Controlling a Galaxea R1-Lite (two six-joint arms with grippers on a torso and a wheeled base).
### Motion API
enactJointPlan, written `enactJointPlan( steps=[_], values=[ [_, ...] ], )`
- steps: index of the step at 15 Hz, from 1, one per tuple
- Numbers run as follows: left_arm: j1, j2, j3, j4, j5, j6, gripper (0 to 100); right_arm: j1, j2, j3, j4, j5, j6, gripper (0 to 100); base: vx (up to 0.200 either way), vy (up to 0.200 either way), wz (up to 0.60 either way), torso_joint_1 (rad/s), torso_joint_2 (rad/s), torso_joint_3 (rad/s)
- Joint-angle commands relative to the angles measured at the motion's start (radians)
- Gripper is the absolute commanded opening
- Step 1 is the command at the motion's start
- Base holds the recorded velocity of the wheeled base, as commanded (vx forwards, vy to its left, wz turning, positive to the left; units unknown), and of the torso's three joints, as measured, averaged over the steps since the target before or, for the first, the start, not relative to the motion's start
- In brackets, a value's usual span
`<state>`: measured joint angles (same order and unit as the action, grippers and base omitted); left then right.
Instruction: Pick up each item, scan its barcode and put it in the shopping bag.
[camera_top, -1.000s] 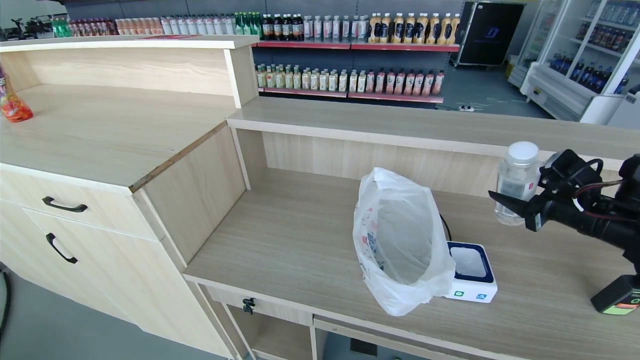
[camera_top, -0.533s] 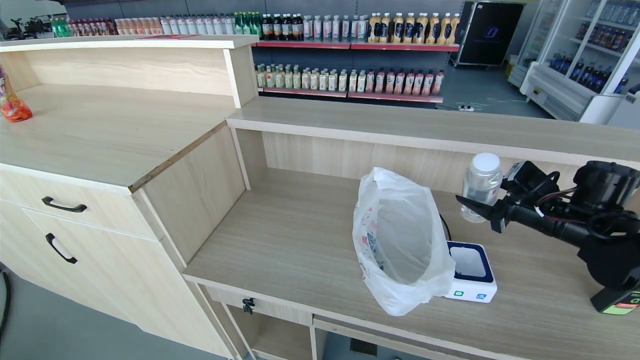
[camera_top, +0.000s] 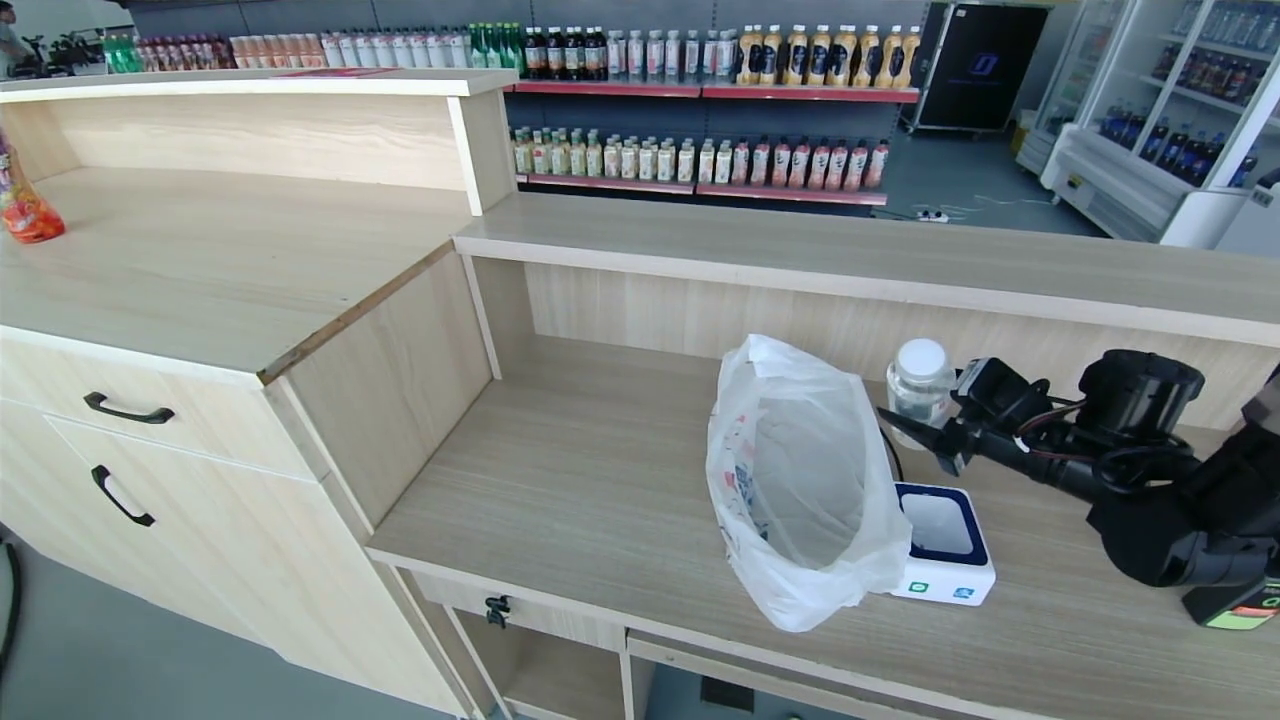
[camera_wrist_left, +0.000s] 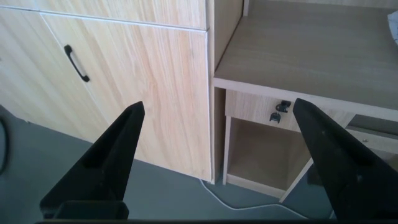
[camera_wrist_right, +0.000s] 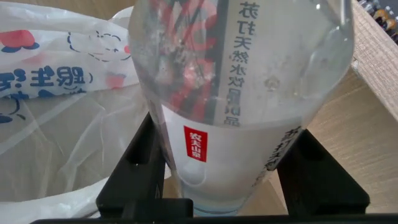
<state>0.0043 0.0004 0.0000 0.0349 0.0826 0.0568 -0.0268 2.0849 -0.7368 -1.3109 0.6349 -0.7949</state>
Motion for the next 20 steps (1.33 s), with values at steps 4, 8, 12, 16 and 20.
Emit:
enactJointPlan(
  steps=[4, 8, 12, 16, 20],
  values=[
    [0.000, 0.000, 0.000, 0.000, 0.000, 0.000, 100, 0.008, 0.040, 0.000, -0.001, 0.000, -0.004, 0, 0.000, 0.000, 0.00, 0.000, 0.00, 0.000],
    [0.000, 0.000, 0.000, 0.000, 0.000, 0.000, 100, 0.010, 0.066, -0.001, -0.008, 0.000, -0.004, 0, 0.000, 0.000, 0.00, 0.000, 0.00, 0.000],
    [0.000, 0.000, 0.000, 0.000, 0.000, 0.000, 100, 0.010, 0.087, -0.004, -0.010, 0.002, -0.010, 0, 0.000, 0.000, 0.00, 0.000, 0.00, 0.000],
    [0.000, 0.000, 0.000, 0.000, 0.000, 0.000, 100, 0.013, 0.103, -0.027, -0.011, 0.000, -0.014, 0, 0.000, 0.000, 0.00, 0.000, 0.00, 0.000],
    [0.000, 0.000, 0.000, 0.000, 0.000, 0.000, 100, 0.021, 0.104, -0.026, -0.010, 0.000, -0.015, 0, 0.000, 0.000, 0.00, 0.000, 0.00, 0.000]
  ],
)
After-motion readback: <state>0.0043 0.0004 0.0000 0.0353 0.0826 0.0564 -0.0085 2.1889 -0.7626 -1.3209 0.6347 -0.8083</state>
